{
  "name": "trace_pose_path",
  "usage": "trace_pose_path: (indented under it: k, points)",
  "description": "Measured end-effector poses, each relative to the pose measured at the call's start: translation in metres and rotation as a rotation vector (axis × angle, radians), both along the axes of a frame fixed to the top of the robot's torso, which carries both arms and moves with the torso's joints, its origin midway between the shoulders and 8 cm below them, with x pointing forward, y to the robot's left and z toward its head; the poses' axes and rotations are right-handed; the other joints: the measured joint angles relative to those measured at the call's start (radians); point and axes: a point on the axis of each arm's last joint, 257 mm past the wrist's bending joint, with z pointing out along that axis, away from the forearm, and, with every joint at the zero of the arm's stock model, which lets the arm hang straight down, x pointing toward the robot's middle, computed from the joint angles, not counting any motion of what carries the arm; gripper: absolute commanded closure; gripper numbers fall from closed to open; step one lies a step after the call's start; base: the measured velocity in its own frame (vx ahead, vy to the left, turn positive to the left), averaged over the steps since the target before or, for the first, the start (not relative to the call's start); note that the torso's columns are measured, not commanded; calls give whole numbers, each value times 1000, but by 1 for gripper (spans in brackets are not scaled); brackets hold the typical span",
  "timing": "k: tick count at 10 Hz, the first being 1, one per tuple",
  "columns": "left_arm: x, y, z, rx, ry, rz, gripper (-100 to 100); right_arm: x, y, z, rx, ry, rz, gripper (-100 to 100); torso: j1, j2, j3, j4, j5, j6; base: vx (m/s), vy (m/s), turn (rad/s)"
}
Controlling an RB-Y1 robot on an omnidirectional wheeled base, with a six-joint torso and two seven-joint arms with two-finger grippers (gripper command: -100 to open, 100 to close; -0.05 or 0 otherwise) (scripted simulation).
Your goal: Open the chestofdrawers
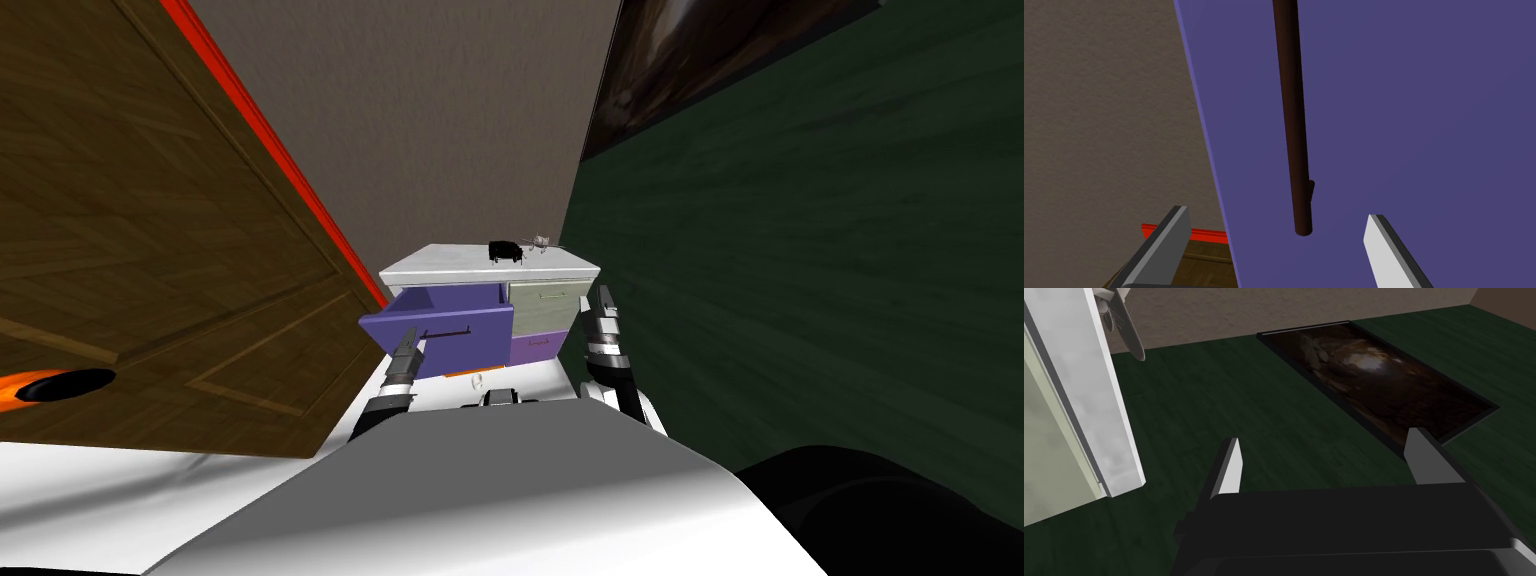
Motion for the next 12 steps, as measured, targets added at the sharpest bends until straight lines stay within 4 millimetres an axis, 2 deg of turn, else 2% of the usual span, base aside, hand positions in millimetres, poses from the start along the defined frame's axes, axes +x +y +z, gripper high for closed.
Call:
trace_pose_path:
  k: [6,7,12]
  points:
    - [-20,2,33,2,5,2,-100,0,0,0,0,0,0,0,0,1,0,1,-1,0,26,-3,-5]
    - [-20,3,33,1,8,3,0,0,0,0,0,0,0,0,0,2,1,1,-1,0,0,0,0]
    - [-20,3,33,1,8,3,0,0,0,0,0,0,0,0,1,0,0,0,0,0,0,0,0]
